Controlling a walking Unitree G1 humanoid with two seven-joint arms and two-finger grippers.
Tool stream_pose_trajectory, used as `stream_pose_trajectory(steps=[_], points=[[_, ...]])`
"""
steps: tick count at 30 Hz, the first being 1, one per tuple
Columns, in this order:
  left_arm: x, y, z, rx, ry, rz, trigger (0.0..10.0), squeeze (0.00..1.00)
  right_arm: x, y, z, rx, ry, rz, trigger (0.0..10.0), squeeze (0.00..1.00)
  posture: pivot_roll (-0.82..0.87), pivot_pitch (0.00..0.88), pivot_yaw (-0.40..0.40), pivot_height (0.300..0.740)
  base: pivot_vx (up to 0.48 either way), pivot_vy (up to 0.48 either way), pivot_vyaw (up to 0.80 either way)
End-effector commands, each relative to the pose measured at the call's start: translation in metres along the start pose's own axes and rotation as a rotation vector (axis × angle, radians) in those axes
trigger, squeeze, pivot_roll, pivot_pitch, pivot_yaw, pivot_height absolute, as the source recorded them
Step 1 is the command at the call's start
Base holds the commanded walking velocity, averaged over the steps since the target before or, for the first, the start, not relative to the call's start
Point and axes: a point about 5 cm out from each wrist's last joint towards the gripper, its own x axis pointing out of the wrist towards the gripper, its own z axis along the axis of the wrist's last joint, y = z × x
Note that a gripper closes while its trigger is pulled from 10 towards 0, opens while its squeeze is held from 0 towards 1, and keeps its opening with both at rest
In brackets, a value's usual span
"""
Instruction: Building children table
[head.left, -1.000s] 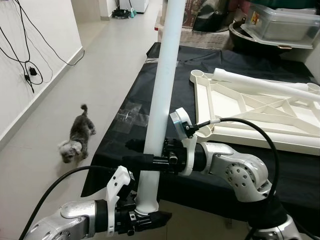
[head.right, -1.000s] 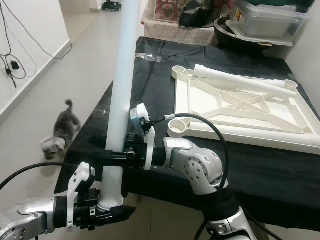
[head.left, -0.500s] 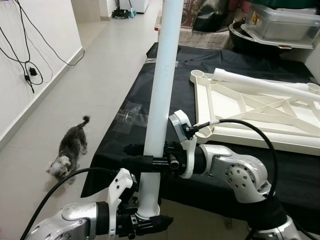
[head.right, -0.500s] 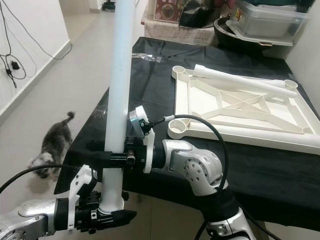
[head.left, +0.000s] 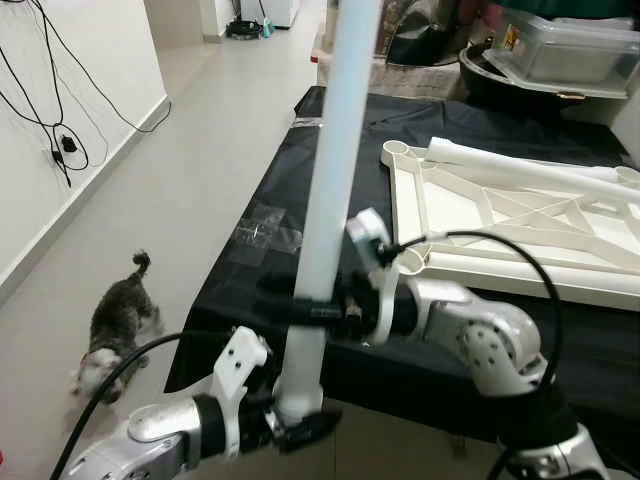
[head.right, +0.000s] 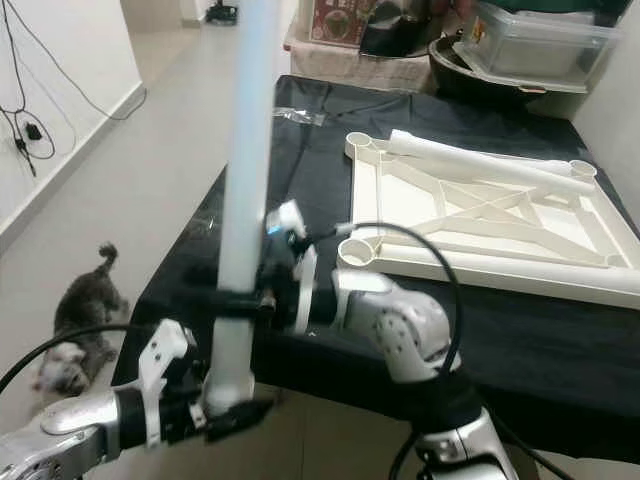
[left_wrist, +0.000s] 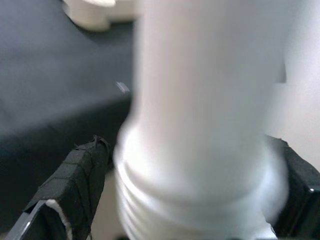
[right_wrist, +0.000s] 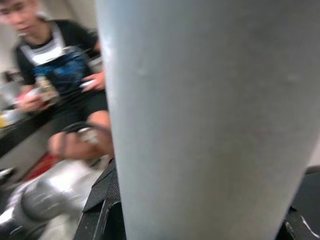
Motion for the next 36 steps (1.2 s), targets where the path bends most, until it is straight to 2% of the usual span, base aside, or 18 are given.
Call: stream_pose_trajectory(steps=[1, 2, 3, 4, 6, 7, 9, 11, 13, 14, 26, 29, 36], points=[[-0.001, 0.003, 0.002, 0.012, -0.018, 0.05, 10.0, 0.0, -0.004, -0.005, 0.006, -0.028, -0.026, -0.048, 0.0, 0.0, 0.09, 0.11, -0.054, 0.74, 0.0, 0.0, 0.0], [0.001, 0.011, 0.008, 0.008, -0.092, 0.171, 10.0, 0.0, -0.011, -0.022, 0.017, -0.07, -0.08, -0.184, 0.0, 0.0, 0.09, 0.108, -0.056, 0.74, 0.0, 0.0, 0.0], [0.001, 0.016, 0.011, 0.007, -0.125, 0.243, 10.0, 0.0, -0.016, -0.032, 0.024, -0.095, -0.114, -0.275, 0.0, 0.0, 0.09, 0.108, -0.057, 0.74, 0.0, 0.0, 0.0], [0.001, 0.016, 0.011, 0.007, -0.125, 0.243, 10.0, 0.0, -0.016, -0.032, 0.024, -0.095, -0.114, -0.275, 0.0, 0.0, 0.09, 0.108, -0.057, 0.74, 0.0, 0.0, 0.0], [0.0, 0.024, 0.015, 0.002, -0.173, 0.355, 10.0, 0.0, -0.023, -0.045, 0.032, -0.121, -0.164, -0.412, 0.0, 0.0, 0.09, 0.108, -0.057, 0.74, 0.0, 0.0, 0.0], [0.0, 0.024, 0.015, 0.002, -0.173, 0.355, 10.0, 0.0, -0.023, -0.045, 0.032, -0.121, -0.164, -0.412, 0.0, 0.0, 0.09, 0.108, -0.057, 0.74, 0.0, 0.0, 0.0], [-0.002, 0.031, 0.019, -0.006, -0.22, 0.453, 10.0, 0.0, -0.03, -0.059, 0.042, -0.16, -0.232, -0.585, 0.0, 0.0, 0.09, 0.107, -0.059, 0.74, 0.0, 0.0, 0.0], [-0.002, 0.031, 0.019, -0.006, -0.22, 0.453, 10.0, 0.0, -0.03, -0.059, 0.042, -0.16, -0.232, -0.585, 0.0, 0.0, 0.09, 0.107, -0.059, 0.74, 0.0, 0.0, 0.0], [-0.004, 0.037, 0.021, 0.005, -0.254, 0.53, 10.0, 0.0, -0.038, -0.071, 0.048, -0.223, -0.296, -0.768, 0.0, 0.0, 0.09, 0.107, -0.06, 0.74, 0.0, -0.135, 0.0], [-0.006, 0.039, 0.022, 0.01, -0.263, 0.552, 10.0, 0.0, -0.041, -0.073, 0.049, -0.236, -0.315, -0.817, 0.0, 0.0, 0.09, 0.105, -0.061, 0.74, 0.0, -0.364, 0.0], [-0.011, 0.054, 0.023, 0.042, -0.264, 0.641, 10.0, 0.0, -0.033, -0.079, 0.042, -0.238, -0.362, -0.866, 0.0, 0.0, 0.1, 0.109, -0.063, 0.74, 0.0, -0.42, 0.0], [-0.011, 0.055, 0.022, 0.017, -0.267, 0.645, 10.0, 0.0, -0.032, -0.08, 0.043, -0.246, -0.37, -0.877, 0.0, 0.0, 0.1, 0.109, -0.064, 0.74, 0.094, -0.415, 0.0], [-0.013, 0.06, 0.02, -0.01, -0.274, 0.69, 10.0, 0.0, -0.031, -0.082, 0.046, -0.265, -0.39, -0.895, 0.0, 0.0, 0.09, 0.111, -0.064, 0.74, 0.0, 0.0, 0.0]])
